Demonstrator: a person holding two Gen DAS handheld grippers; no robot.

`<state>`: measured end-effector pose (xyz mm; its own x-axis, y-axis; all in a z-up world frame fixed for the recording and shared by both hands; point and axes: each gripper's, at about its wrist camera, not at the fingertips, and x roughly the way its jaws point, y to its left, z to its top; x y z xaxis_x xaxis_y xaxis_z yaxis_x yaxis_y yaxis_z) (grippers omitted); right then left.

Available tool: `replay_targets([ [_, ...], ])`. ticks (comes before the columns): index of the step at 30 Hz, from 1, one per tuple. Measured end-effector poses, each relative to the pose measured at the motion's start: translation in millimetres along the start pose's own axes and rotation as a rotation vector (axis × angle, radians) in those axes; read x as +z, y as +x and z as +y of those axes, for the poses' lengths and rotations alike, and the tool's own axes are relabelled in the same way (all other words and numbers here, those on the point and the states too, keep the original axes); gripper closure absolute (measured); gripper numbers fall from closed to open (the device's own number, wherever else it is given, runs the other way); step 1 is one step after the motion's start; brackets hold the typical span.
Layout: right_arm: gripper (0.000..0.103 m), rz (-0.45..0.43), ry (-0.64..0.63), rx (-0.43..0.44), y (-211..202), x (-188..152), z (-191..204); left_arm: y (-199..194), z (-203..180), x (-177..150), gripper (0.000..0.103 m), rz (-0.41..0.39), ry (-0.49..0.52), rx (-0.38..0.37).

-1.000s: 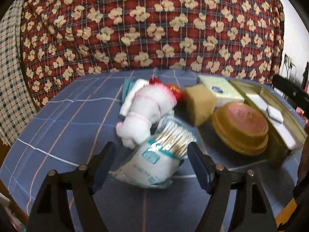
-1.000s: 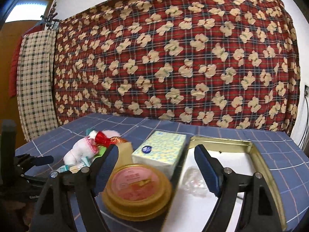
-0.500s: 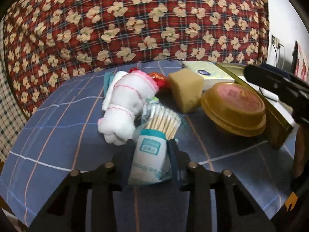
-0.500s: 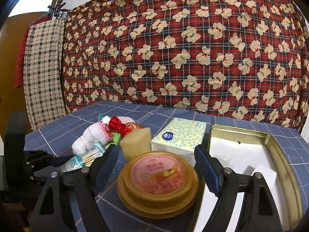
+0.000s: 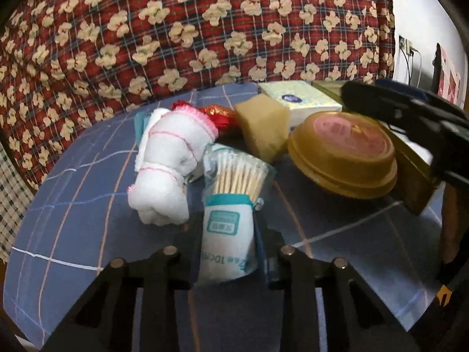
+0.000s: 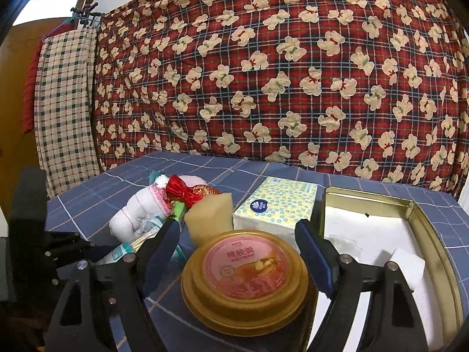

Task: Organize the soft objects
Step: 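Grasp the cotton-swab pack with the left tool, then grasp the white towel roll with pink trim with the right tool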

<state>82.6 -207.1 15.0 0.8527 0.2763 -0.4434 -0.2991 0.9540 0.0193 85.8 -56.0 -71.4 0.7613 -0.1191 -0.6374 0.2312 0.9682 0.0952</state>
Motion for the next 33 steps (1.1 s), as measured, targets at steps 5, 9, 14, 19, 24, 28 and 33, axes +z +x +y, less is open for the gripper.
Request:
replay_targets([
  [5,0.02,0.008,0.01,0.002,3,1,1,-30,21,2,0.077,-0.083,-0.069,0.01],
  [9,0.02,0.032,0.027,0.031,12,4,8,-44,61,5,0.077,-0.14,-0.18,0.116],
  [14,0.02,0.05,-0.003,0.102,25,10,42,-27,108,0,0.077,-0.094,-0.314,0.203],
  [19,0.02,0.105,-0.035,0.165,45,18,87,-14,129,3,0.077,-0.091,-0.402,0.212],
  [24,0.02,0.211,0.013,0.15,83,26,108,-4,137,14,0.076,-0.082,-0.441,0.197],
  [28,0.02,0.288,0.065,0.143,107,26,110,2,142,15,0.076,-0.083,-0.465,0.192],
  [33,0.042,0.349,0.075,0.136,127,18,111,4,140,17,0.076,-0.079,-0.468,0.19],
])
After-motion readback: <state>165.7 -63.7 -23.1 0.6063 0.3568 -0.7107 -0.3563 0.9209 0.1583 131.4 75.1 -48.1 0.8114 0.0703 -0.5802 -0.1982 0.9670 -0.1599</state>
